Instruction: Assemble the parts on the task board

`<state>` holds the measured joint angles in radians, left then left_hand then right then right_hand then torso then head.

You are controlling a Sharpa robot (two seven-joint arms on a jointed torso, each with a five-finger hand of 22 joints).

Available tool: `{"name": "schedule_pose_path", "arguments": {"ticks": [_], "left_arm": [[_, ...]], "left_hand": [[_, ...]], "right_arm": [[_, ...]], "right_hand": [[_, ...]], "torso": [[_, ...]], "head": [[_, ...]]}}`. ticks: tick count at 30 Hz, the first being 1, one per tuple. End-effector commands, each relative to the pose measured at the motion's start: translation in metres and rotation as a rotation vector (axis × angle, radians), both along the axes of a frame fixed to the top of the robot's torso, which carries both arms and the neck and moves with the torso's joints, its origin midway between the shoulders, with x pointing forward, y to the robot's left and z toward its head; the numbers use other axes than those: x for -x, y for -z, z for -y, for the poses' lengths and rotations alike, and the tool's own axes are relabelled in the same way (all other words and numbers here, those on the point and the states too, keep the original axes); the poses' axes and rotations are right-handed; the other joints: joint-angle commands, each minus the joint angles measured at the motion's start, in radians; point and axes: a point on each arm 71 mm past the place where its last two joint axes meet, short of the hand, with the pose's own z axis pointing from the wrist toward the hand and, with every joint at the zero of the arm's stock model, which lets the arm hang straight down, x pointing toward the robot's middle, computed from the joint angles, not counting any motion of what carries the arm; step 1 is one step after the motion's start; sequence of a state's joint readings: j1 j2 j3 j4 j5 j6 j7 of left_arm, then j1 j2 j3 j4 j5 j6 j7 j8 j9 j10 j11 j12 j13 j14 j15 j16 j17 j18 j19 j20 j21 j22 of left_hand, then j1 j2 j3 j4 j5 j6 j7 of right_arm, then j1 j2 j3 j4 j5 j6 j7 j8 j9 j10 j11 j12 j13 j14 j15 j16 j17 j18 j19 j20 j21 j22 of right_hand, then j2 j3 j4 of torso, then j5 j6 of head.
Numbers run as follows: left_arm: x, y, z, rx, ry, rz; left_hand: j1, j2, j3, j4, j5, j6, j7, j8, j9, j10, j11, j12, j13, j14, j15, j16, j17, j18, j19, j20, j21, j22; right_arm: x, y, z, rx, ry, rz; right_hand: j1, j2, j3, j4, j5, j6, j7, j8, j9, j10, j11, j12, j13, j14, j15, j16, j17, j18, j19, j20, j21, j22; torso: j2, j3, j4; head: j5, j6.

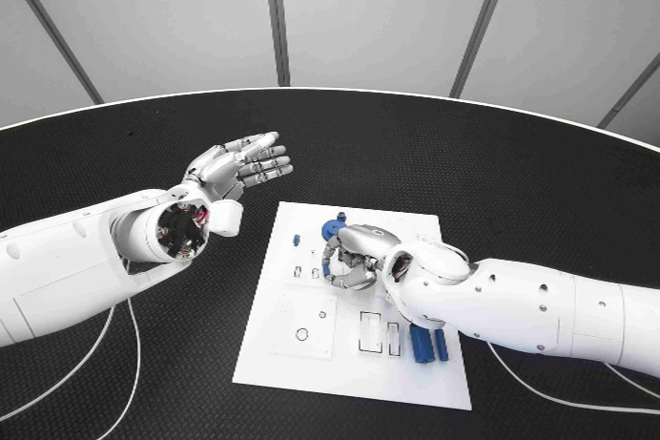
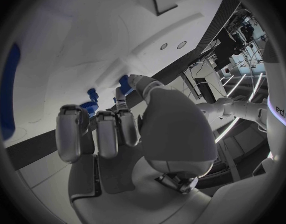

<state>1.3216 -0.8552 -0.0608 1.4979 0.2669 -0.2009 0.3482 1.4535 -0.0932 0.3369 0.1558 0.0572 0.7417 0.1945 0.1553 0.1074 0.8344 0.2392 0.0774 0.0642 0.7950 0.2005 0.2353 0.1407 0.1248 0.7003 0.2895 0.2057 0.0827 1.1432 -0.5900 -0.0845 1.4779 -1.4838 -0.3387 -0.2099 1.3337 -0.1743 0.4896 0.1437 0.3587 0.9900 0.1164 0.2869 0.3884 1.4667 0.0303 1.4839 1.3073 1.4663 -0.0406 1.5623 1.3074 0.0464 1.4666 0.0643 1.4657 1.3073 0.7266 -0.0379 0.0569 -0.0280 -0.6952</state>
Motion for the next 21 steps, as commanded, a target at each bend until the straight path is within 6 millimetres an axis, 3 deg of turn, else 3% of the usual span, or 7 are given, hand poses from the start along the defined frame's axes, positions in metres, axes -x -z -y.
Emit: {"name": "schedule_pose_path", "arguments": {"ticks": [1, 21], "left_arm": [[0.0000, 0.0000, -0.0001, 0.000, 0.000, 0.000], [0.0004, -0.0001, -0.0009, -0.001, -0.002, 0.000]], "left_hand": [[-0.011, -0.002, 0.003, -0.004, -0.001, 0.002, 0.088, -0.005, -0.001, -0.006, -0.001, -0.006, 0.000, -0.004, 0.001, -0.006, 0.001, 0.013, 0.006, 0.001, -0.002, -0.001], [-0.012, -0.002, 0.003, -0.005, -0.001, -0.001, 0.089, -0.006, -0.001, -0.006, -0.001, -0.006, 0.000, -0.005, 0.001, -0.006, 0.001, 0.013, 0.006, 0.001, -0.002, -0.001]], "right_arm": [[0.0000, 0.0002, -0.0001, 0.002, 0.000, -0.002], [-0.0005, 0.0017, -0.0007, 0.015, 0.003, -0.013]], "right_hand": [[-0.012, -0.003, 0.000, -0.004, -0.003, 0.000, 0.000, 0.001, -0.002, 0.039, 0.003, -0.004, 0.177, 0.099, 0.004, -0.001, 0.236, -0.014, 0.044, 0.002, -0.004, 0.153], [-0.030, -0.013, -0.005, -0.002, -0.014, -0.009, 0.003, -0.003, -0.002, 0.035, 0.006, -0.007, 0.174, 0.098, 0.006, -0.003, 0.233, -0.013, 0.043, 0.004, -0.007, 0.151]], "torso": [[-0.001, -0.0002, 0.0002], [0.000, -0.0005, -0.0003]], "head": [[0.000, 0.000], [-0.001, -0.004]]}}
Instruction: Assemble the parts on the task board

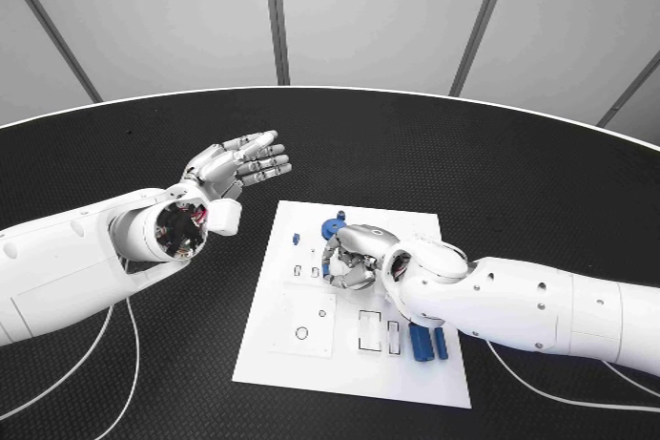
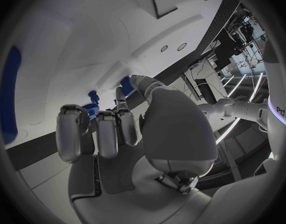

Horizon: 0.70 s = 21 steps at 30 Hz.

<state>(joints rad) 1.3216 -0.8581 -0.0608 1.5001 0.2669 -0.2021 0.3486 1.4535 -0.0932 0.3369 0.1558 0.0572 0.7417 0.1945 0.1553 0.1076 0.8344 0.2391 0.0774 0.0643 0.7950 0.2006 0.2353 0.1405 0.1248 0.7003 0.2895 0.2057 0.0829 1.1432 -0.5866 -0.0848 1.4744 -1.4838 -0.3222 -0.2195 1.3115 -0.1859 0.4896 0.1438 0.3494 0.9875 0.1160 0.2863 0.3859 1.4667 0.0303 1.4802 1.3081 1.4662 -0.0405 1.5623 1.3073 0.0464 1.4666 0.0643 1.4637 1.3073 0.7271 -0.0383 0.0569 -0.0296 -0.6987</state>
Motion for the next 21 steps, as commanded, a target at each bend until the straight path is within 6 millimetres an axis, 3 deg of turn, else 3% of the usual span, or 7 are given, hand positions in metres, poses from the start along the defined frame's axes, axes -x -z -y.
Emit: {"name": "schedule_pose_path", "arguments": {"ticks": [1, 21], "left_arm": [[0.0000, 0.0000, 0.0000, 0.000, 0.000, 0.000], [0.0001, 0.0000, -0.0008, -0.001, -0.002, 0.000]], "left_hand": [[-0.012, -0.002, 0.003, -0.005, -0.001, -0.001, 0.089, -0.006, -0.001, -0.006, -0.001, -0.006, 0.000, -0.005, 0.001, -0.006, 0.002, 0.013, 0.006, 0.001, -0.002, -0.001], [-0.012, -0.002, 0.003, -0.005, -0.001, -0.001, 0.089, -0.006, -0.001, -0.006, -0.001, -0.006, 0.000, -0.005, 0.001, -0.006, 0.002, 0.013, 0.006, 0.001, -0.002, -0.001]], "right_arm": [[-0.0001, 0.0002, -0.0002, 0.001, 0.001, -0.001], [-0.0005, 0.0010, -0.0013, 0.008, 0.000, -0.007]], "right_hand": [[-0.011, -0.003, -0.005, -0.002, -0.007, -0.008, 0.004, -0.003, 0.001, 0.034, 0.007, -0.005, 0.172, 0.098, 0.007, -0.003, 0.232, -0.012, 0.042, 0.005, -0.006, 0.150], [-0.033, -0.018, -0.009, -0.001, -0.025, -0.033, 0.015, -0.017, -0.004, 0.024, 0.015, -0.017, 0.162, 0.097, 0.014, -0.005, 0.227, -0.011, 0.038, 0.011, -0.013, 0.144]], "torso": [[-0.001, 0.0001, -0.0002], [-0.001, 0.0008, -0.0004]], "head": [[0.000, -0.001], [-0.001, -0.001]]}}
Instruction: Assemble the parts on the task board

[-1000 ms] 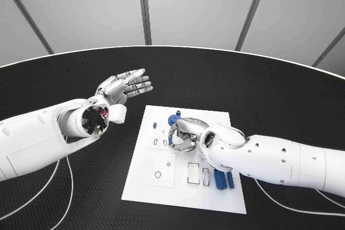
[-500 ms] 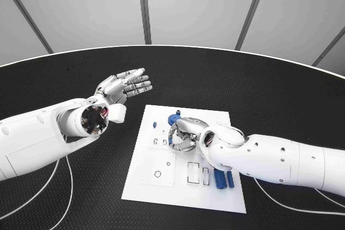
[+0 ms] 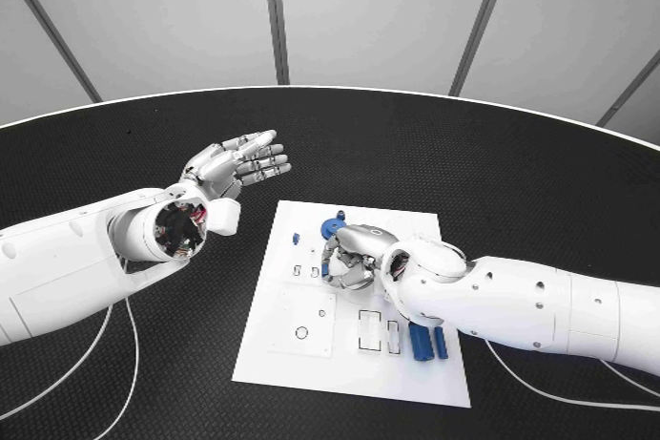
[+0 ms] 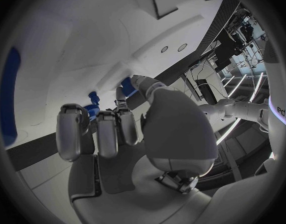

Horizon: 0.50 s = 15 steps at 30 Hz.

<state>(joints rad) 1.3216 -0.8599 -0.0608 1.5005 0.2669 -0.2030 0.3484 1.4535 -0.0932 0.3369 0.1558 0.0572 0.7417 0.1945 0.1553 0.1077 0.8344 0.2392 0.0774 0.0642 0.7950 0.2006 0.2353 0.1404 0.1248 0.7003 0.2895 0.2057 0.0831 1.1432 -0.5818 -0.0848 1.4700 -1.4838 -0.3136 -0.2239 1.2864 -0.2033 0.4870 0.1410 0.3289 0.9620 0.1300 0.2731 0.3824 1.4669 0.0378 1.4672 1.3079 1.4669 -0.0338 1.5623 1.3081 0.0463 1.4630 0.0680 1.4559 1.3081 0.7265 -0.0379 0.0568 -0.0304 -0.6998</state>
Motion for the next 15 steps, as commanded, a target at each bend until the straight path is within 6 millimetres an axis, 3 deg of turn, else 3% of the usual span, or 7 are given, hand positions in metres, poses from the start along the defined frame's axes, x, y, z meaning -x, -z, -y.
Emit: {"name": "schedule_pose_path", "arguments": {"ticks": [1, 15], "left_arm": [[0.0000, 0.0000, -0.0001, 0.000, 0.000, 0.000], [-0.0001, 0.0001, -0.0002, 0.000, 0.000, -0.001]], "left_hand": [[-0.012, -0.002, 0.003, -0.005, -0.001, -0.001, 0.089, -0.006, -0.002, -0.006, -0.001, -0.006, 0.000, -0.005, 0.001, -0.006, 0.002, 0.013, 0.006, 0.001, -0.002, -0.002], [-0.013, -0.003, 0.004, -0.006, -0.001, -0.005, 0.090, -0.008, -0.003, -0.007, 0.000, -0.007, 0.000, -0.005, 0.001, -0.006, 0.002, 0.013, 0.006, 0.001, -0.003, -0.002]], "right_arm": [[0.0000, 0.0001, -0.0002, 0.001, -0.001, -0.001], [-0.0004, 0.0008, -0.0004, 0.006, -0.002, -0.005]], "right_hand": [[-0.007, 0.000, -0.006, 0.002, -0.004, -0.008, 0.000, -0.004, -0.001, 0.024, 0.008, -0.004, 0.162, 0.096, 0.007, -0.005, 0.226, -0.011, 0.042, 0.007, -0.005, 0.143], [-0.038, -0.027, -0.027, 0.010, -0.022, -0.027, 0.010, -0.016, -0.005, 0.012, 0.017, -0.017, 0.151, 0.095, 0.015, -0.007, 0.220, -0.008, 0.036, 0.015, -0.016, 0.135]], "torso": [[0.000, 0.0003, -0.0002], [0.000, 0.0005, 0.0000]], "head": [[0.000, 0.000], [-0.002, -0.002]]}}
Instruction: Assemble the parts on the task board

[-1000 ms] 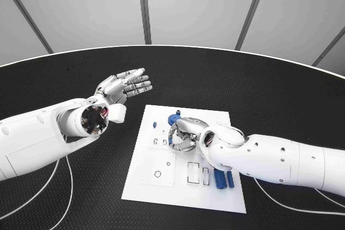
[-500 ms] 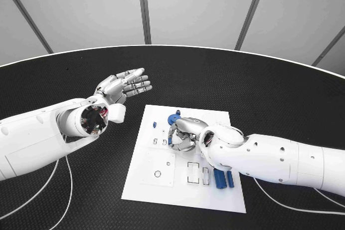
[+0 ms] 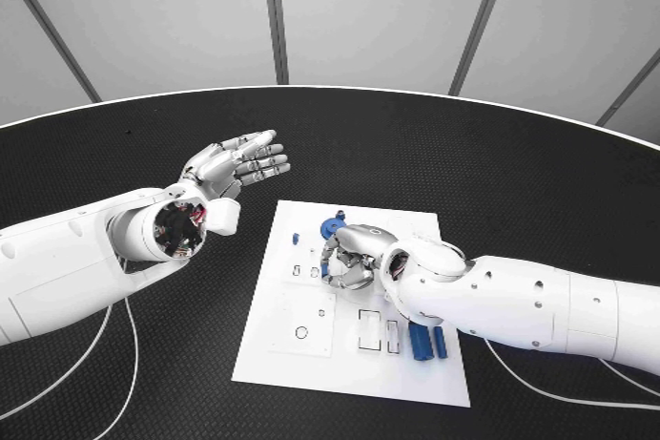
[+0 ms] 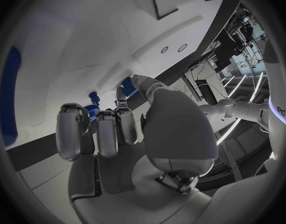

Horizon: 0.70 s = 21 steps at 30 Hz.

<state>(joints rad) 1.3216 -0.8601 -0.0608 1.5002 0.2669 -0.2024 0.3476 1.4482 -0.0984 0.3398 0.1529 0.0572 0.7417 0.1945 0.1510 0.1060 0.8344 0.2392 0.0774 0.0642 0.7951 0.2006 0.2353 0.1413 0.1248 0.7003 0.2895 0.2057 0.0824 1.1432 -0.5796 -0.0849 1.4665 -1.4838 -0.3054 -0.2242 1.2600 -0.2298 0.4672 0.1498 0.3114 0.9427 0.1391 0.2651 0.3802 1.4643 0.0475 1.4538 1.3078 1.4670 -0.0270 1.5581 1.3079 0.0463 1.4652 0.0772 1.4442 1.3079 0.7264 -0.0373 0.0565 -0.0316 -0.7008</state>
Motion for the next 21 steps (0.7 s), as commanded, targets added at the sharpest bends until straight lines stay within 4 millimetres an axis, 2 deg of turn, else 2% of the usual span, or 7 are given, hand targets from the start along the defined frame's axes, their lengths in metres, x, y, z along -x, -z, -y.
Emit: {"name": "schedule_pose_path", "arguments": {"ticks": [1, 17, 21], "left_arm": [[-0.0001, 0.0000, 0.0000, 0.000, 0.000, 0.000], [-0.0003, 0.0001, -0.0003, 0.000, 0.000, -0.001], [-0.0004, 0.0002, -0.0004, 0.000, 0.000, -0.001]], "left_hand": [[-0.008, 0.003, 0.001, -0.003, -0.001, -0.005, 0.090, -0.004, -0.001, -0.007, 0.000, -0.007, 0.000, -0.005, 0.001, -0.006, 0.001, 0.013, 0.006, 0.001, -0.003, -0.002], [-0.008, 0.003, 0.001, -0.003, -0.001, -0.005, 0.090, -0.004, -0.001, -0.007, 0.000, -0.007, 0.000, -0.005, 0.001, -0.006, 0.001, 0.013, 0.006, 0.001, -0.003, -0.002], [-0.010, 0.003, 0.002, -0.004, -0.001, -0.001, 0.090, -0.004, -0.001, -0.008, 0.000, -0.007, 0.000, -0.005, 0.002, -0.007, 0.001, 0.013, 0.006, 0.001, -0.003, -0.002]], "right_arm": [[0.0000, 0.0000, -0.0002, -0.001, 0.000, 0.001], [-0.0003, -0.0004, -0.0004, -0.005, 0.000, 0.005], [-0.0004, -0.0010, 0.0001, -0.011, 0.003, 0.011]], "right_hand": [[-0.012, -0.002, -0.008, 0.001, -0.005, -0.008, 0.001, -0.008, -0.003, 0.014, 0.008, -0.004, 0.151, 0.095, 0.009, -0.003, 0.220, -0.008, 0.034, 0.006, -0.005, 0.135], [-0.026, -0.010, -0.027, 0.008, -0.031, -0.022, 0.005, -0.015, -0.006, 0.005, 0.012, -0.015, 0.141, 0.093, 0.013, -0.005, 0.215, -0.005, 0.029, 0.010, -0.014, 0.127], [-0.035, -0.011, -0.048, 0.018, -0.075, -0.034, 0.007, -0.021, -0.007, -0.001, 0.015, -0.021, 0.137, 0.093, 0.015, -0.006, 0.213, -0.004, 0.026, 0.013, -0.021, 0.123]], "torso": [[0.000, 0.0001, 0.0003], [0.000, 0.0002, 0.0003], [0.000, 0.0001, 0.0001]], "head": [[-0.001, 0.000], [-0.002, -0.002], [-0.002, -0.001]]}}
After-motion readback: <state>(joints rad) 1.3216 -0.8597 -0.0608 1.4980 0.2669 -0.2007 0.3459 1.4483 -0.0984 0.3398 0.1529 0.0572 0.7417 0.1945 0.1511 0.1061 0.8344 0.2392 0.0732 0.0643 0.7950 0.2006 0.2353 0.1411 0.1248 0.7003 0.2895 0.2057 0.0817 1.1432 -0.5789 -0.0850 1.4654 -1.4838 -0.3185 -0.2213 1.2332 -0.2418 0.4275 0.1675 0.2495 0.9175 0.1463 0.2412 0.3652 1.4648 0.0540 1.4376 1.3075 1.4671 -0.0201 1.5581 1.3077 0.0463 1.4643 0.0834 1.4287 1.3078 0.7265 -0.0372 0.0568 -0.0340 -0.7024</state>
